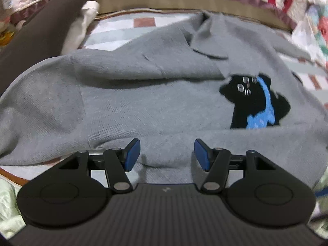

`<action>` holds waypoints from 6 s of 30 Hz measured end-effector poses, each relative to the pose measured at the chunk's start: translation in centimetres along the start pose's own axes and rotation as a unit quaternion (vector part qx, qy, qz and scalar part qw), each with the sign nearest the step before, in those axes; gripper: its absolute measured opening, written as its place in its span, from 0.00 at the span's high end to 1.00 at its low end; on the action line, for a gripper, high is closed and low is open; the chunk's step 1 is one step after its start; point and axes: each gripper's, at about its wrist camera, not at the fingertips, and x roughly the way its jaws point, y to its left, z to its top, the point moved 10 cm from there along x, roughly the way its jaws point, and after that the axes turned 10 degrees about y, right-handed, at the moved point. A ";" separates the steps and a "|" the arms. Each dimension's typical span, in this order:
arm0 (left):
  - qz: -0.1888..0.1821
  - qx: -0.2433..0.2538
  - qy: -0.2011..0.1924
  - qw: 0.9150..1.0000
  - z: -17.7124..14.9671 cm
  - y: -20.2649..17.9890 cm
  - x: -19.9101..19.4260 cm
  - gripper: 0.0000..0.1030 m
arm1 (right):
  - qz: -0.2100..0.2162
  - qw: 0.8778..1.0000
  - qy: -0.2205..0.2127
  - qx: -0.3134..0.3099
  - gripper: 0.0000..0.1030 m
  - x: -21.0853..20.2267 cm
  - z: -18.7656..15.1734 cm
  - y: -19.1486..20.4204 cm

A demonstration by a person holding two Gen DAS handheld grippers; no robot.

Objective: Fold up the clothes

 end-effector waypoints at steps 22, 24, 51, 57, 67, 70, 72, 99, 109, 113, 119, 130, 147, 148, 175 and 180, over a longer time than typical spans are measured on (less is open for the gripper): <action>-0.034 -0.046 -0.128 0.990 6.9 6.1 -2.3 0.87 | -0.171 0.959 -0.222 -0.027 0.99 -10.8 31.2 -3.1; -0.040 -0.035 -0.117 0.992 8.5 6.1 -0.4 0.87 | -0.183 0.967 -0.176 -0.034 0.99 -7.5 32.9 -4.3; -0.221 -0.072 -0.077 0.970 11.7 8.1 8.5 0.81 | -0.235 0.964 -0.079 -0.096 0.95 12.4 31.9 -3.8; -0.297 -0.053 -0.089 0.949 12.5 7.2 6.2 0.55 | -0.501 0.759 -0.057 -0.412 0.95 15.8 30.3 2.3; -0.275 -0.004 -0.051 0.960 12.7 4.8 9.2 0.41 | -0.496 0.775 -0.027 -0.391 0.93 18.4 28.7 3.4; -0.239 0.005 -0.051 0.970 12.9 4.1 10.2 0.27 | -0.490 0.778 -0.024 -0.393 0.92 18.6 27.9 4.0; -0.239 0.001 -0.034 0.970 12.6 4.0 11.1 0.27 | -0.486 0.772 -0.022 -0.409 0.87 18.9 27.3 4.4; -0.140 0.060 -0.054 0.987 11.3 0.3 12.2 0.21 | -0.253 0.946 -0.075 -0.187 0.67 13.8 24.3 2.0; -0.149 0.027 -0.062 0.987 13.1 -0.4 13.5 0.24 | -0.352 0.895 -0.043 -0.271 0.66 15.5 24.6 4.9; -0.166 -0.025 -0.062 0.984 13.6 2.8 13.3 0.76 | -0.341 0.904 -0.043 -0.255 0.67 15.2 24.2 4.5; -0.307 -0.225 -0.029 0.924 13.0 8.2 15.4 0.88 | -0.278 0.947 -0.061 -0.147 0.64 13.7 23.5 2.4; -0.406 -0.365 -0.031 0.837 11.5 10.9 17.4 0.89 | -0.028 0.979 -0.160 0.125 0.50 5.7 23.2 -1.5; -0.335 -0.240 -0.056 0.909 11.3 7.4 15.9 0.89 | -0.112 0.974 -0.138 0.138 0.62 10.0 36.5 -11.4; -0.327 -0.225 -0.059 0.916 11.4 7.2 15.7 0.89 | -0.110 0.973 -0.144 0.141 0.62 10.2 36.7 -11.8; -0.300 -0.088 -0.119 0.942 11.9 6.1 13.7 0.94 | -0.098 0.983 0.056 0.147 0.93 11.8 48.1 -15.5; -0.359 -0.122 -0.115 0.918 12.1 7.2 13.7 0.94 | -0.040 0.985 0.019 0.169 0.84 12.4 48.5 -15.3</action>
